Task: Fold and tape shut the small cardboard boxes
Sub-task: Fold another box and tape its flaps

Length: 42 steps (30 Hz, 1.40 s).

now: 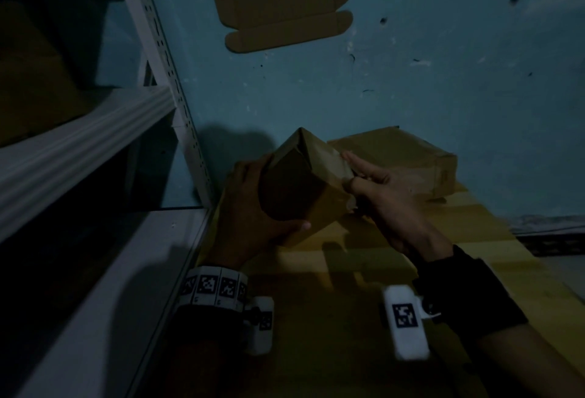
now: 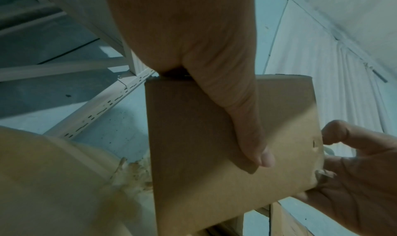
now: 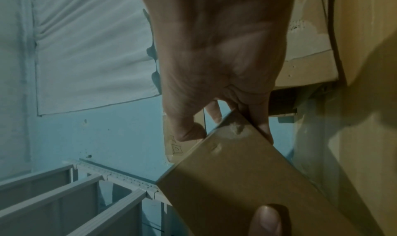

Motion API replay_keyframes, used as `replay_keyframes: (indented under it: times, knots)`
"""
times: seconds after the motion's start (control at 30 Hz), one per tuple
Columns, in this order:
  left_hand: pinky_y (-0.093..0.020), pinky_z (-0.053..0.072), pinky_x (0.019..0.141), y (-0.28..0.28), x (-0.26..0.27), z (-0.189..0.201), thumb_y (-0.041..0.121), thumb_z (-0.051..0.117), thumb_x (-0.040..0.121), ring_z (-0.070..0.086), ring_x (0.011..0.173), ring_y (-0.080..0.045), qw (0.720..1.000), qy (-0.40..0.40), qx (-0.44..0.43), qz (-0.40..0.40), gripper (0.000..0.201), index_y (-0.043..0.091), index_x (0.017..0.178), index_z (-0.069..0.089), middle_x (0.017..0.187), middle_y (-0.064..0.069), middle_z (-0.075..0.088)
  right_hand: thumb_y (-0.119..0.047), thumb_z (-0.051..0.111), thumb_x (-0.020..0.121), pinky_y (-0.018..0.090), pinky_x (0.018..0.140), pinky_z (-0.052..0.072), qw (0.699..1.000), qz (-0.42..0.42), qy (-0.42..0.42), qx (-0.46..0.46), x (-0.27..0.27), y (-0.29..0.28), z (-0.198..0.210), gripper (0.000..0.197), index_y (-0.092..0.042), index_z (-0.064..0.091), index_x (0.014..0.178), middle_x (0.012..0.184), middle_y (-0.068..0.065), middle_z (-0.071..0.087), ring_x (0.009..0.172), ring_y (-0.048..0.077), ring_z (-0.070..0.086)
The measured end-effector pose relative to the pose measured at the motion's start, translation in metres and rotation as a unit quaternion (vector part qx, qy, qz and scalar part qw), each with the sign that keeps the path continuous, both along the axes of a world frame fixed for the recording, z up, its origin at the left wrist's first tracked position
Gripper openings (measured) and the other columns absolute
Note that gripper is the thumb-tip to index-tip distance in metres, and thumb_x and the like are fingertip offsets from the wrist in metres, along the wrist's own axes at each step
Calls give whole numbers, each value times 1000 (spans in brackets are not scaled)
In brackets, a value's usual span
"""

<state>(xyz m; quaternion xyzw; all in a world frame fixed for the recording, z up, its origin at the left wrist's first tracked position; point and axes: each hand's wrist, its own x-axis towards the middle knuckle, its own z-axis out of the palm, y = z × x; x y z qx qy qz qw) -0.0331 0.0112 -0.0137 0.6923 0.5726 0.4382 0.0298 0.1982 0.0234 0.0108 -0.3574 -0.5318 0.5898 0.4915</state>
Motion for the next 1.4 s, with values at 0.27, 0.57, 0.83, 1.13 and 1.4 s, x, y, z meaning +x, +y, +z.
replay_keyframes:
  times: [0.27,0.57,0.83,1.13,1.4]
  knots:
    - [-43,42,100,-1,5,3,75,77,37,40,126,-21,1000,1,-7,2,126,25,146,39,136,-5,44,-4,56,98,21,61,56,999,-34,-36,14,-2,-1,-4,58,-25,48,151,117,-3,66,74,10,74]
    - [-37,40,96,1,7,2,77,76,39,41,126,-22,1000,9,7,-4,125,24,146,39,136,-6,43,-43,72,80,23,72,59,999,-30,-25,36,-4,-2,-3,74,-30,49,150,130,0,67,99,12,75]
    - [-44,43,103,1,1,2,75,76,38,43,127,-22,1000,-15,4,-16,126,20,146,39,137,-6,45,-24,53,104,26,77,59,990,-34,-97,97,3,2,-7,49,-28,46,152,116,-6,75,102,19,73]
    - [-37,39,98,-1,0,3,73,78,38,43,124,-23,1000,-10,17,-7,124,24,144,38,134,-6,45,-11,37,109,18,86,55,967,-10,-188,172,7,3,-7,50,-27,37,156,127,-28,52,104,-9,62]
    - [-33,52,93,13,-8,0,55,97,34,55,116,1,997,-67,-25,-42,105,32,127,52,126,17,58,-15,41,109,26,91,55,980,-1,-129,153,8,-1,-4,46,-39,48,148,147,-12,51,114,6,62]
